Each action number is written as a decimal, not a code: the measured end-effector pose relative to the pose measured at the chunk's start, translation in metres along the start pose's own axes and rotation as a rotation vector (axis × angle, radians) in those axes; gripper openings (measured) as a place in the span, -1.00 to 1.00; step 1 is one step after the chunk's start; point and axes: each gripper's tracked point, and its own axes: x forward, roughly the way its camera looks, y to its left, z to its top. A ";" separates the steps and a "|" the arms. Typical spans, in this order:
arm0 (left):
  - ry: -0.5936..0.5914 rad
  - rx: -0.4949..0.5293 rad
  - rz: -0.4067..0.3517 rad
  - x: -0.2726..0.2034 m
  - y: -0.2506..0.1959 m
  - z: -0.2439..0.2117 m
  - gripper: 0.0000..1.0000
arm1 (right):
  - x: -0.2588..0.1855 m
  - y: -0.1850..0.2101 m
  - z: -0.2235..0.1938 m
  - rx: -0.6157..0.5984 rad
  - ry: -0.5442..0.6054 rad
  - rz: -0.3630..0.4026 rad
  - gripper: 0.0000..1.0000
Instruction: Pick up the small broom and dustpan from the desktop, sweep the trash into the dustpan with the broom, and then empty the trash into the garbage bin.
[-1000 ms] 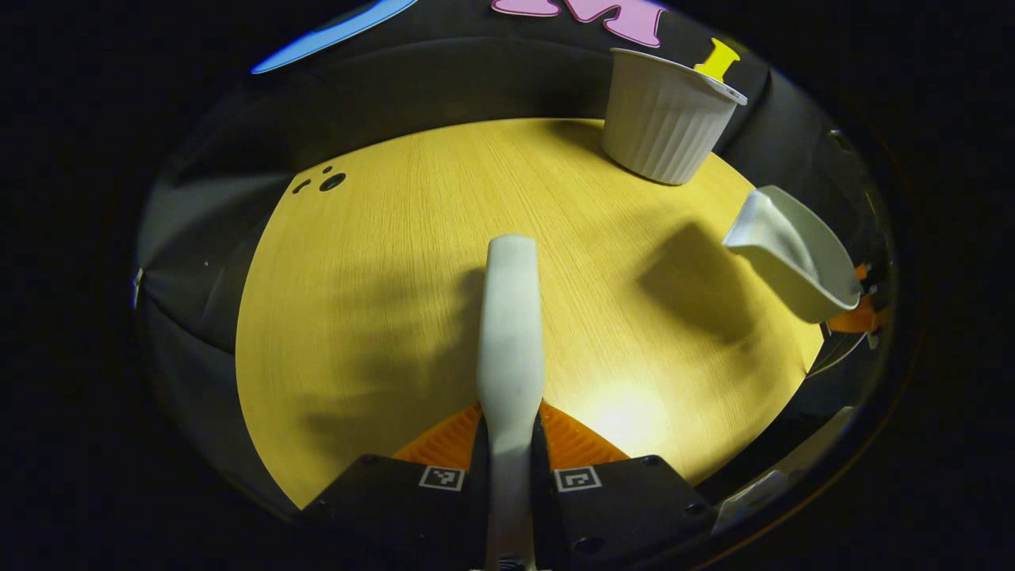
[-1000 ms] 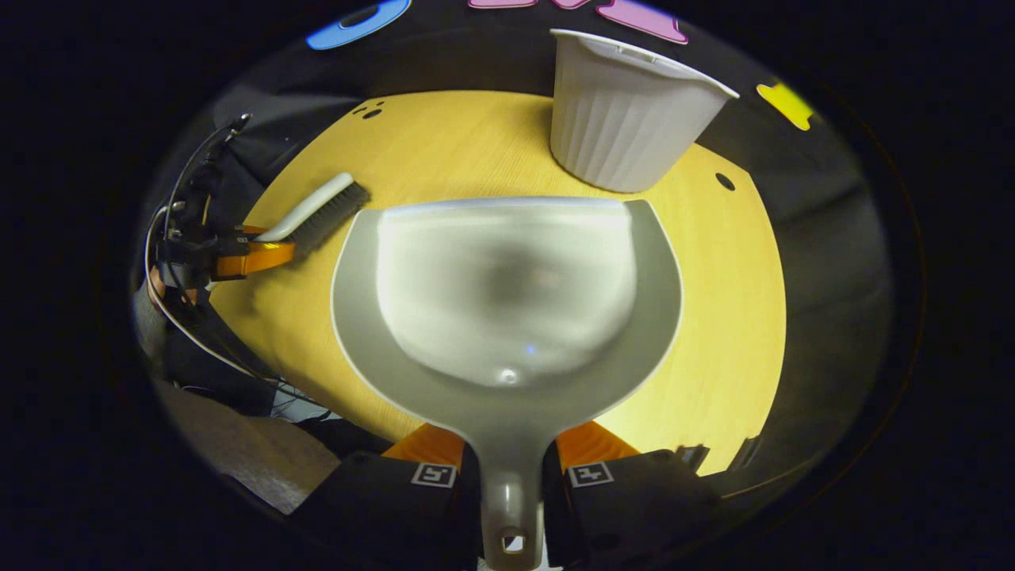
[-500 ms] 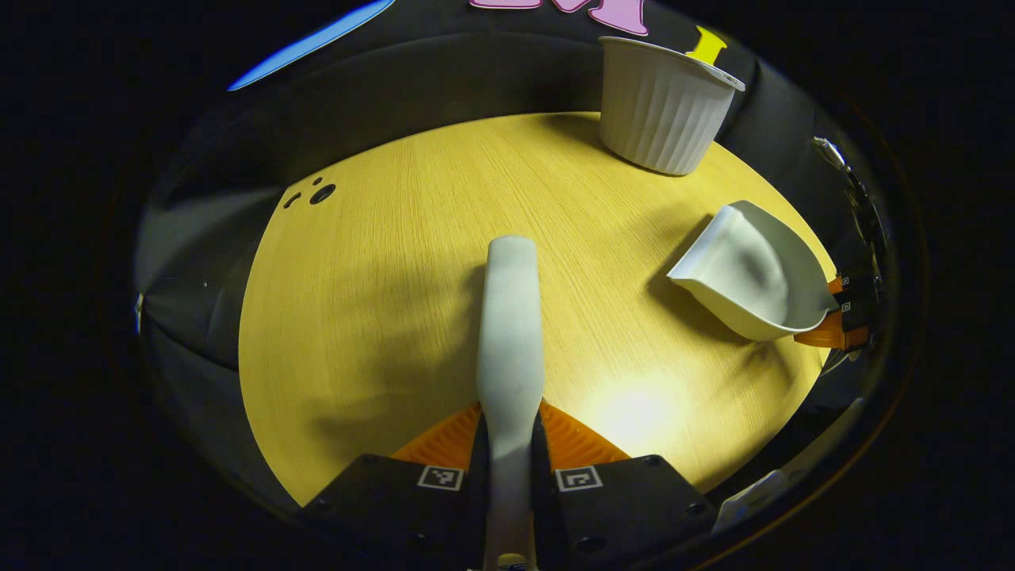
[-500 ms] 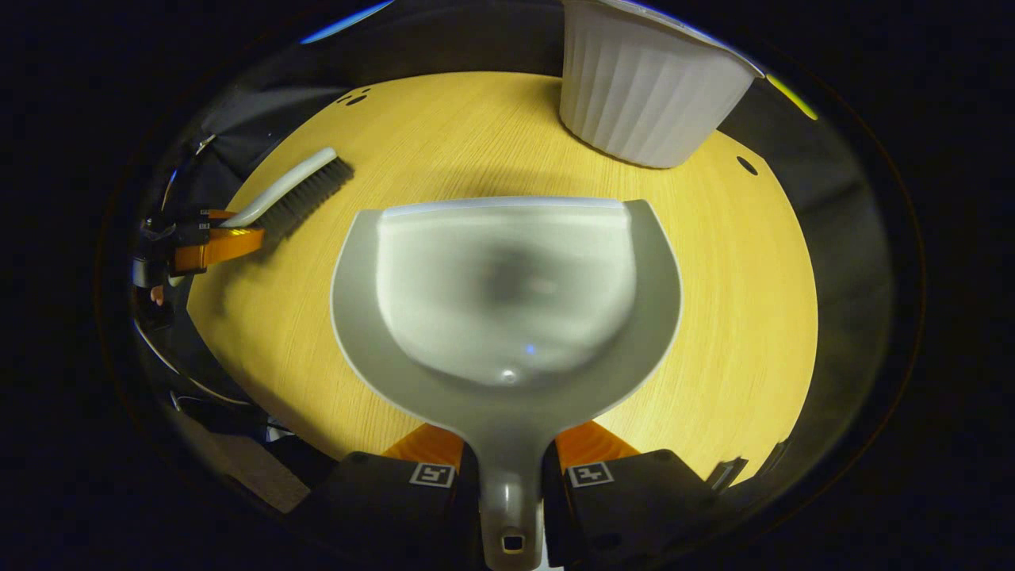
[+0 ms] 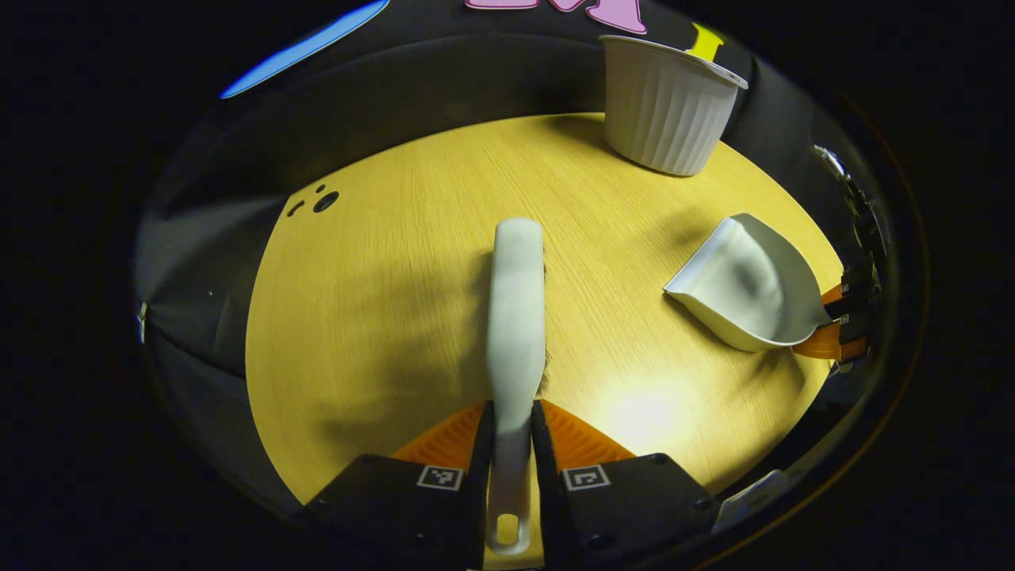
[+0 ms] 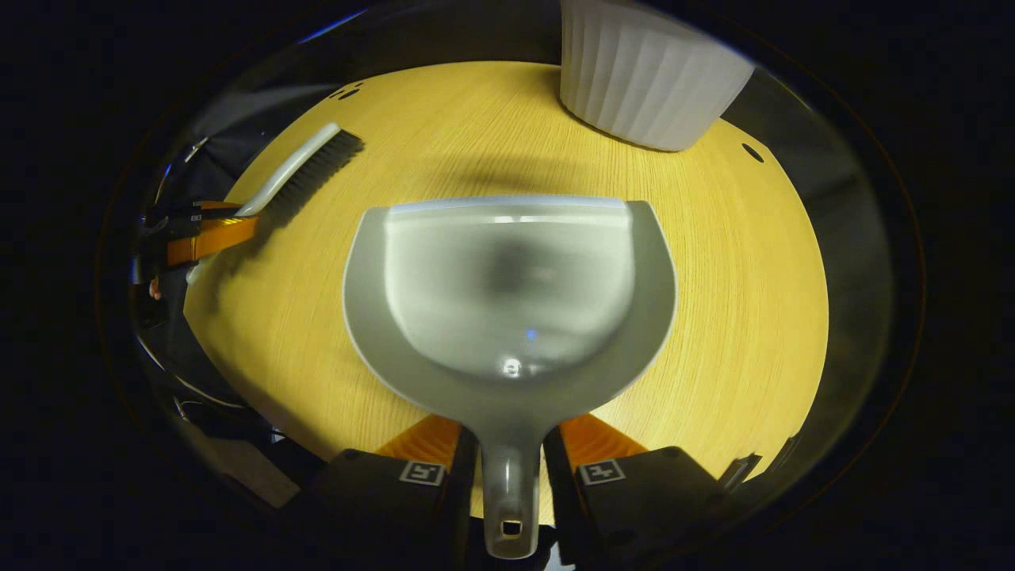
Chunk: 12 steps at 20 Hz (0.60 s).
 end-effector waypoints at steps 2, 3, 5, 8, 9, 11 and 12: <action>0.002 0.015 0.012 -0.002 0.001 0.001 -0.35 | -0.004 -0.002 0.002 0.024 -0.003 0.014 -0.09; -0.005 0.015 0.017 -0.004 0.003 0.003 -0.34 | -0.008 -0.002 0.002 0.034 -0.006 0.021 -0.07; -0.020 0.018 0.039 -0.007 0.006 0.004 -0.28 | -0.021 0.000 0.003 0.051 -0.027 0.039 -0.05; -0.058 0.031 0.069 -0.030 0.009 0.007 -0.22 | -0.051 -0.003 0.005 0.060 -0.083 0.051 0.02; -0.075 0.037 0.079 -0.040 0.009 0.009 -0.22 | -0.061 -0.005 0.006 0.059 -0.107 0.051 -0.10; -0.117 0.026 0.088 -0.059 0.005 0.015 -0.22 | -0.081 -0.009 0.011 0.054 -0.166 0.048 -0.10; -0.144 0.010 0.090 -0.068 0.003 0.020 -0.22 | -0.092 -0.009 0.015 0.054 -0.202 0.051 -0.10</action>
